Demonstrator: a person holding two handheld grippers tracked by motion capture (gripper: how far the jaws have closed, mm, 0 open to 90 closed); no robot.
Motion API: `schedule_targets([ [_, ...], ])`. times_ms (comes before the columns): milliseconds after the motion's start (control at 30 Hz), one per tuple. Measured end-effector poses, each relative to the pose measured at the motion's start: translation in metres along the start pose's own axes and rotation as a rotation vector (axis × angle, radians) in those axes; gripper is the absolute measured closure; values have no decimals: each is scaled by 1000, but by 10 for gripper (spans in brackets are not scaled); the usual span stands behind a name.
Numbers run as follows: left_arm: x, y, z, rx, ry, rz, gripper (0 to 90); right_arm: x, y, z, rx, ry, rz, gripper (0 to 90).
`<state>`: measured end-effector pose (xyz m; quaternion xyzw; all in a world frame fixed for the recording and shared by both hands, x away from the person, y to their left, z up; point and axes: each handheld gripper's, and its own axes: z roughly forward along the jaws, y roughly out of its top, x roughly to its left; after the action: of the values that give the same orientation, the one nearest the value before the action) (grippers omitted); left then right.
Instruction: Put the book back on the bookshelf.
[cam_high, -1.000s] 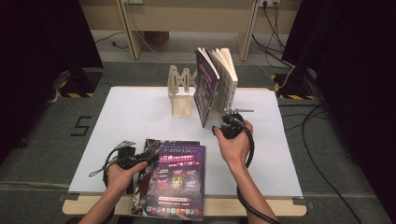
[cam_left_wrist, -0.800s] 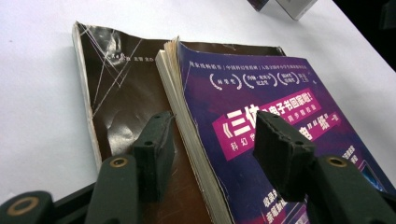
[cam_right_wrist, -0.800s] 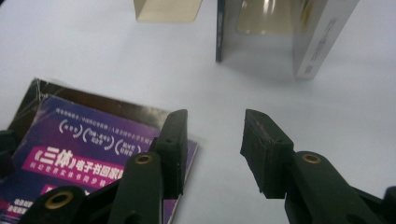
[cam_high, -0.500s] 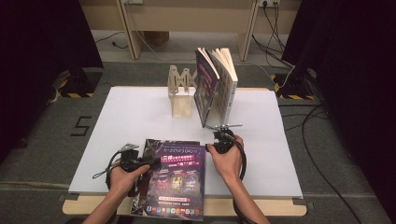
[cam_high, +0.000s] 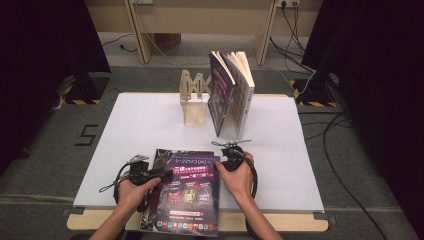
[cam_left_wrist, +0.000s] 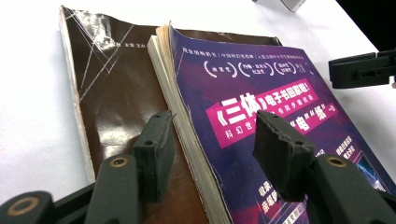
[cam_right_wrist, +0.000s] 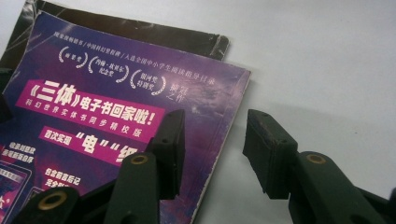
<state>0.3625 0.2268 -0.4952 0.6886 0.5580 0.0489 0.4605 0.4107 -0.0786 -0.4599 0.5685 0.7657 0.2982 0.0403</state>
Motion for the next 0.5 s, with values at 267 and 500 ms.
schedule_targets([
  [267, -1, -1, 1, 0, -10, -4, 470, 4, -4, 8, 14, 23, -2, 567],
  [500, -2, -1, 1, 5, -18, -2, 472, 5, -3, 9, 11, 20, 4, 554],
])
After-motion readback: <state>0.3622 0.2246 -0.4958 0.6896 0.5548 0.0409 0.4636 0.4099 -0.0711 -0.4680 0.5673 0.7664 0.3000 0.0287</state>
